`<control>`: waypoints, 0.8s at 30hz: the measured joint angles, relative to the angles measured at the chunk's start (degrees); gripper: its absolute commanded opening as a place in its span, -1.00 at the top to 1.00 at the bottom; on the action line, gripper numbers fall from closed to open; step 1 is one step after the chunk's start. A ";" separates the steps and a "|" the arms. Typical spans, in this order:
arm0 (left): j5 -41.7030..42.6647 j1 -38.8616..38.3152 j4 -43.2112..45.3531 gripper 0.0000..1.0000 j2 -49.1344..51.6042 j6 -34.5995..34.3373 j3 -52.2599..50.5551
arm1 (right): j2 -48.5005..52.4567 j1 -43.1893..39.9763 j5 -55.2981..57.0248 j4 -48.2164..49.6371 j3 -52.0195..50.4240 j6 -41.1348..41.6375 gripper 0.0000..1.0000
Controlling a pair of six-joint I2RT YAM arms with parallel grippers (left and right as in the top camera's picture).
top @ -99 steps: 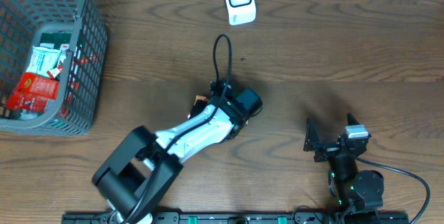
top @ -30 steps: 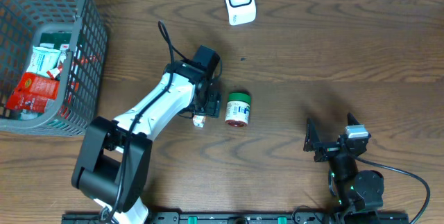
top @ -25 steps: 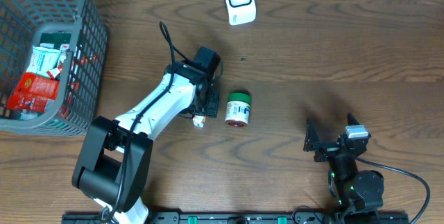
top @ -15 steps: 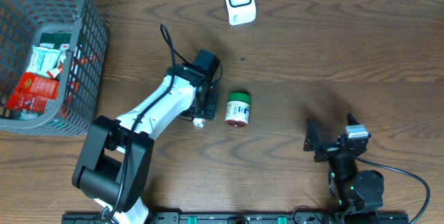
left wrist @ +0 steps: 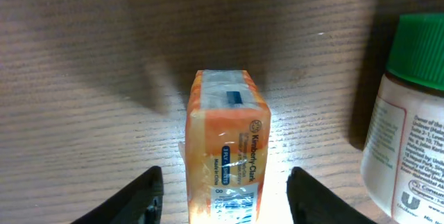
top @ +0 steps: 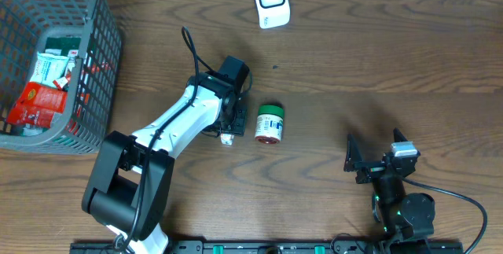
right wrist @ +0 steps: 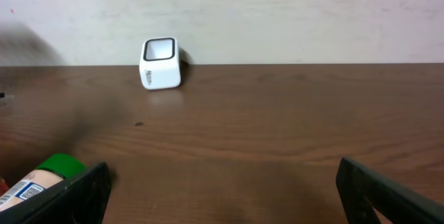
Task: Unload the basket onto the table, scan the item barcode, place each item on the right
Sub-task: 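Lower the tissue pack and stand it upright left of the jar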
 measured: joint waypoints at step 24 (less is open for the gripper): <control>-0.48 -2.25 -0.26 0.06 2.23 -1.57 0.00 | 0.00 0.00 0.00 0.00 0.00 0.00 -0.99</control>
